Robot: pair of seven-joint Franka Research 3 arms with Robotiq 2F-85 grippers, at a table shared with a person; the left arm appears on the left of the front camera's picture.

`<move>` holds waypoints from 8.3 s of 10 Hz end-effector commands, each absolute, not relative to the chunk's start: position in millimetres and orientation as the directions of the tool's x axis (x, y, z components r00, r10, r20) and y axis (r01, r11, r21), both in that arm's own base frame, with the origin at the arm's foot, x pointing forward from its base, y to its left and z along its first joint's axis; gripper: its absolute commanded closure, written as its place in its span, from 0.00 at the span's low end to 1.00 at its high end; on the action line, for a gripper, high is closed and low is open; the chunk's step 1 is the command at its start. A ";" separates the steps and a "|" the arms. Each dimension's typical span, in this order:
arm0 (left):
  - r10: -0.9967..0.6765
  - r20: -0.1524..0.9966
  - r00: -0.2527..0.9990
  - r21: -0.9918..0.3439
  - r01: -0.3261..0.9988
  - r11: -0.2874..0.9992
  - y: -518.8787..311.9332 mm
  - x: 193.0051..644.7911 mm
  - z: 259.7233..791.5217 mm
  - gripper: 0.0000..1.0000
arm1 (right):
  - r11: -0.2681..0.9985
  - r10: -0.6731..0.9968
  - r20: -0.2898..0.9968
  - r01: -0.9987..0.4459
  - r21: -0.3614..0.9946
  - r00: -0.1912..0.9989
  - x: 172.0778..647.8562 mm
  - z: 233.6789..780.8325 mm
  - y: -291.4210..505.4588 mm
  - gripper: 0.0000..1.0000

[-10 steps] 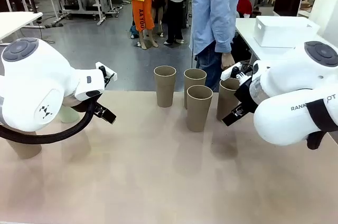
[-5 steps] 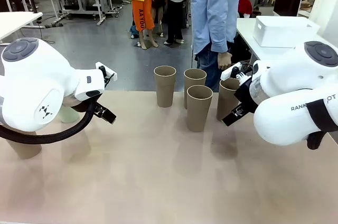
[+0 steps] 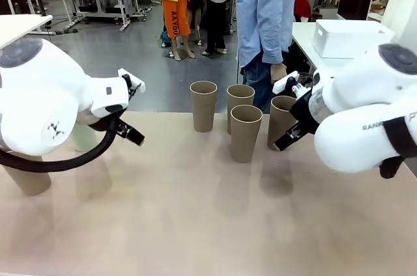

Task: Stack the cups and store them in the basket.
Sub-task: Pick up two Reusable plastic cups , one in each hand.

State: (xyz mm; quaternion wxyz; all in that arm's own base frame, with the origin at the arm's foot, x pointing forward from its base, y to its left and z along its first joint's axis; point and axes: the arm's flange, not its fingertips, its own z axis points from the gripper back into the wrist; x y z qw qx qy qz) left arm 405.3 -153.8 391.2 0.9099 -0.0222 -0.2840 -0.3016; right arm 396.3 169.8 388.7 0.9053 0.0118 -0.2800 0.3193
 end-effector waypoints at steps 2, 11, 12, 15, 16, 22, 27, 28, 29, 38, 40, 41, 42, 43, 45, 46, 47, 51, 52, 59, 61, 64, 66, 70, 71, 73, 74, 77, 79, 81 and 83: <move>-0.484 0.592 0.645 0.014 0.592 0.806 -107.0 413.8 475.4 0.00 | 0.788 0.567 0.529 -0.603 -0.126 0.631 391.2 480.4 154.0 0.00; -0.650 0.675 0.350 -0.027 0.892 0.452 93.5 354.3 562.2 0.00 | 0.647 0.575 0.684 -0.762 -0.043 0.449 376.1 542.1 -47.3 0.00; -0.633 0.700 0.330 -0.032 0.900 0.434 104.2 349.1 555.1 0.00 | 0.626 0.574 0.699 -0.779 -0.040 0.426 373.3 536.7 -63.2 0.00; -0.605 0.748 0.271 -0.004 0.915 0.404 80.6 318.9 526.8 0.00 | 0.576 0.525 0.759 -0.818 0.018 0.386 364.5 519.9 -105.7 0.00; -0.600 0.763 0.242 0.022 0.917 0.398 83.3 313.1 521.1 0.00 | 0.591 0.496 0.769 -0.806 0.041 0.403 361.7 515.4 -116.6 0.00; -0.545 0.816 0.191 0.070 0.904 0.421 89.3 306.6 514.2 0.00 | 0.599 0.420 0.819 -0.798 0.074 0.391 353.5 511.9 -132.2 0.00; -0.544 0.810 0.220 0.047 0.900 0.434 94.3 307.3 521.2 0.00 | 0.612 0.434 0.797 -0.787 0.082 0.421 351.1 509.2 -132.5 0.00; -0.544 0.810 0.220 0.047 0.900 0.434 94.3 307.3 521.2 0.00 | 0.612 0.434 0.797 -0.787 0.082 0.421 351.1 509.2 -132.5 0.00; -0.544 0.810 0.220 0.047 0.900 0.434 94.3 307.3 521.2 0.00 | 0.612 0.434 0.797 -0.787 0.082 0.421 351.1 509.2 -132.5 0.00; -0.544 0.810 0.220 0.047 0.900 0.434 94.3 307.3 521.2 0.00 | 0.612 0.434 0.797 -0.787 0.082 0.421 351.1 509.2 -132.5 0.00; -0.544 0.810 0.220 0.047 0.900 0.434 94.3 307.3 521.2 0.00 | 0.612 0.434 0.797 -0.787 0.082 0.421 351.1 509.2 -132.5 0.00; -0.544 0.810 0.220 0.047 0.900 0.434 94.3 307.3 521.2 0.00 | 0.612 0.434 0.797 -0.787 0.082 0.421 351.1 509.2 -132.5 0.00; -0.544 0.810 0.220 0.047 0.900 0.434 94.3 307.3 521.2 0.00 | 0.612 0.434 0.797 -0.787 0.082 0.421 351.1 509.2 -132.5 0.00; -0.544 0.810 0.220 0.047 0.900 0.434 94.3 307.3 521.2 0.00 | 0.612 0.434 0.797 -0.787 0.082 0.421 351.1 509.2 -132.5 0.00; -0.544 0.810 0.220 0.047 0.900 0.434 94.3 307.3 521.2 0.00 | 0.612 0.434 0.797 -0.787 0.082 0.421 351.1 509.2 -132.5 0.00; -0.544 0.810 0.220 0.047 0.900 0.434 94.3 307.3 521.2 0.00 | 0.612 0.434 0.797 -0.787 0.082 0.421 351.1 509.2 -132.5 0.00; -0.544 0.810 0.220 0.047 0.900 0.434 94.3 307.3 521.2 0.00 | 0.612 0.434 0.797 -0.787 0.082 0.421 351.1 509.2 -132.5 0.00; -0.544 0.810 0.220 0.047 0.900 0.434 94.3 307.3 521.2 0.00 | 0.612 0.434 0.797 -0.787 0.082 0.421 351.1 509.2 -132.5 0.00; -0.544 0.810 0.220 0.047 0.900 0.434 94.3 307.3 521.2 0.00 | 0.612 0.434 0.797 -0.787 0.082 0.421 351.1 509.2 -132.5 0.00; -0.544 0.810 0.220 0.047 0.900 0.434 94.3 307.3 521.2 0.00 | 0.612 0.434 0.797 -0.787 0.082 0.421 351.1 509.2 -132.5 0.00; -0.544 0.810 0.220 0.047 0.900 0.434 94.3 307.3 521.2 0.00 | 0.612 0.434 0.797 -0.787 0.082 0.421 351.1 509.2 -132.5 0.00; -0.544 0.810 0.220 0.047 0.900 0.434 94.3 307.3 521.2 0.00 | 0.612 0.434 0.797 -0.787 0.082 0.421 351.1 509.2 -132.5 0.00; -0.544 0.810 0.220 0.047 0.900 0.434 94.3 307.3 521.2 0.00 | 0.612 0.434 0.797 -0.787 0.082 0.421 351.1 509.2 -132.5 0.00; -0.532 0.812 0.238 0.034 0.892 0.450 93.1 307.5 521.5 0.00 | 0.624 0.438 0.779 -0.776 0.097 0.449 349.0 510.0 -131.5 0.00; -0.566 0.802 0.190 0.027 0.936 0.352 102.4 328.8 521.5 0.00 | 0.562 0.457 0.789 -0.821 0.101 0.411 376.8 513.2 -118.9 0.00; -0.566 0.801 0.194 -0.005 0.948 0.317 126.0 361.5 516.6 0.00 | 0.457 0.491 0.778 -0.876 0.154 0.393 420.6 510.9 -97.1 0.00; -0.564 0.805 0.185 -0.017 0.957 0.290 138.2 372.2 511.4 0.00 | 0.398 0.496 0.778 -0.897 0.192 0.386 438.6 506.1 -89.5 0.00; -0.456 0.881 0.124 -0.020 0.974 0.226 191.8 392.7 480.5 0.00 | 0.308 0.429 0.835 -0.925 0.224 0.345 488.3 474.7 -76.4 0.00; -0.304 0.949 0.079 -0.019 0.981 0.195 240.2 395.3 460.4 0.00 | 0.288 0.388 0.871 -0.937 0.195 0.301 506.5 446.9 -71.7 0.00; -0.185 0.982 0.029 -0.008 0.994 0.111 278.2 392.6 437.5 0.00 | 0.218 0.359 0.893 -0.955 0.201 0.271 517.1 415.6 -66.8 0.00; -0.121 0.993 0.006 0.005 0.996 0.092 300.4 392.5 417.0 0.00 | 0.221 0.352 0.895 -0.954 0.204 0.273 523.4 386.0 -58.4 0.00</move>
